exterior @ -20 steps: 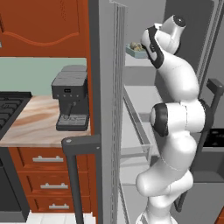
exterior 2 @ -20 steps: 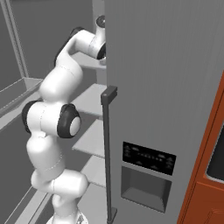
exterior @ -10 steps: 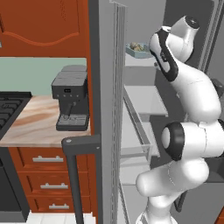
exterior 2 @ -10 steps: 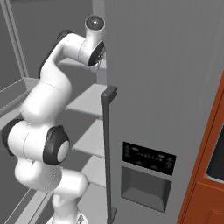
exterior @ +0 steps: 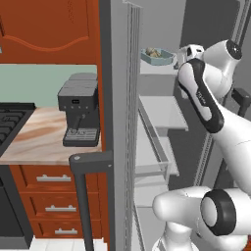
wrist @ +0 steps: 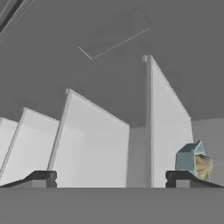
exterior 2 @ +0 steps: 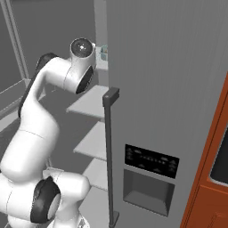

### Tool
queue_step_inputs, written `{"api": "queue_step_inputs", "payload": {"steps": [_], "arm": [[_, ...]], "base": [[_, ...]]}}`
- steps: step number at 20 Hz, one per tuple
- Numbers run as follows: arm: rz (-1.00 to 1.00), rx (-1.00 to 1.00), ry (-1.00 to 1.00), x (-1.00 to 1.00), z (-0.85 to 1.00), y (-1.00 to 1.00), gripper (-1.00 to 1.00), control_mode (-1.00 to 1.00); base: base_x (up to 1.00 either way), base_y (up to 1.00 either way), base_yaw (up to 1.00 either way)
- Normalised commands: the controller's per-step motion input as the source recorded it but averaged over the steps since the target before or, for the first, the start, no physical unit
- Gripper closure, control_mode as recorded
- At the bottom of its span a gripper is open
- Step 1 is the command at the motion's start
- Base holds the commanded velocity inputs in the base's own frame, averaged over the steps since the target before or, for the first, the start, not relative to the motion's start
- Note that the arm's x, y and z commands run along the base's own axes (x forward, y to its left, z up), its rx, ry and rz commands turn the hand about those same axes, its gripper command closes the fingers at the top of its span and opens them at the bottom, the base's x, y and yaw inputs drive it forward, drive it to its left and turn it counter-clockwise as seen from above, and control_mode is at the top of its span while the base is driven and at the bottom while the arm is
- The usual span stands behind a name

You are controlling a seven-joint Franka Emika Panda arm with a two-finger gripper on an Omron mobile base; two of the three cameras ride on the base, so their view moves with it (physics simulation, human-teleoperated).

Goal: Place two dumplings into each of the tupperware containers and then place the containers in the fridge.

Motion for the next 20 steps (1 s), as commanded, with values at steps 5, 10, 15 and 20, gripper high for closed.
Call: {"api": "queue_step_inputs", "payload": {"steps": [5,10,15,20], "arm": [[0.11,0.04,-0.11,-1.0,-0.49,0.27,-1.0,-1.0],[0.07,0.0,0.03,-0.81,-0.12,0.31,-1.0,-1.0],[0.05,0.03,0.03,-0.68,-0.16,0.41,-1.0,-1.0],[0.13,0.06,0.0,-0.48,-0.21,0.67,-1.0,-1.0]], "base": [[0.0,0.0,0.0],[0.0,0.0,0.0],[0.0,0.0,0.0],[0.0,0.0,0.0]]}}
